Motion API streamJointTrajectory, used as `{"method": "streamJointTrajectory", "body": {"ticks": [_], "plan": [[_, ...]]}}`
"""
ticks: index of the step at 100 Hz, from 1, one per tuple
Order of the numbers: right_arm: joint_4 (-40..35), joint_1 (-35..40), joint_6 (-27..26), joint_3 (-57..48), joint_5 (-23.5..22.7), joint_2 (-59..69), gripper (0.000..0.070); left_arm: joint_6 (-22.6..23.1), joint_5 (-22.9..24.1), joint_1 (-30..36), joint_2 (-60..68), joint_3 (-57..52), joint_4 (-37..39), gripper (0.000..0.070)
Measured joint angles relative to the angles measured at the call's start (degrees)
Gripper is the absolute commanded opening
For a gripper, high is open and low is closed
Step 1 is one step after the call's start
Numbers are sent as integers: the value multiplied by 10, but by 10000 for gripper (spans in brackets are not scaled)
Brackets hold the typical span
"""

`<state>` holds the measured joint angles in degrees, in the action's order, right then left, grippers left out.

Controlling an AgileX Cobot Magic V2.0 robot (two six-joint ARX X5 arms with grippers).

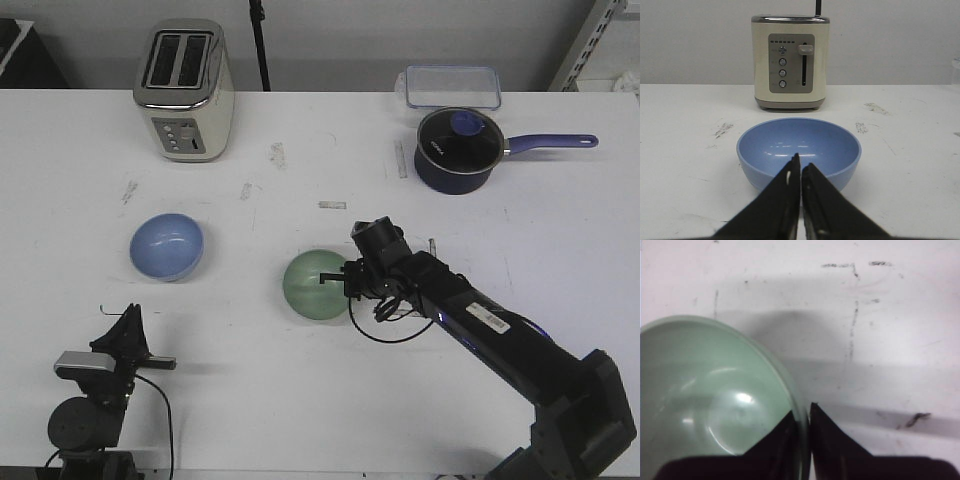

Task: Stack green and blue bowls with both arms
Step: 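Slide the green bowl with the right gripper toward the table center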

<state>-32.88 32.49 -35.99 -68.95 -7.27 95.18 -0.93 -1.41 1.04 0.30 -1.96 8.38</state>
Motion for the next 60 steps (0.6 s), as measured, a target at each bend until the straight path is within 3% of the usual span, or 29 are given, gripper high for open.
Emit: {"method": "streamJointTrajectory", "body": {"ticks": [11,27,42,54,60], "plan": [[0,-3,0,0,0,0,35,0,0,0,0,0,0,1],[2,-3,0,0,0,0,257,0,0,0,0,0,0,1],[4,-3,0,0,0,0,287,0,0,0,0,0,0,1],[6,-3,2,0,18,-7,467,0,0,0,0,0,0,1],[6,-5,3,0,37,-21,500,0,0,0,0,0,0,1]]}}
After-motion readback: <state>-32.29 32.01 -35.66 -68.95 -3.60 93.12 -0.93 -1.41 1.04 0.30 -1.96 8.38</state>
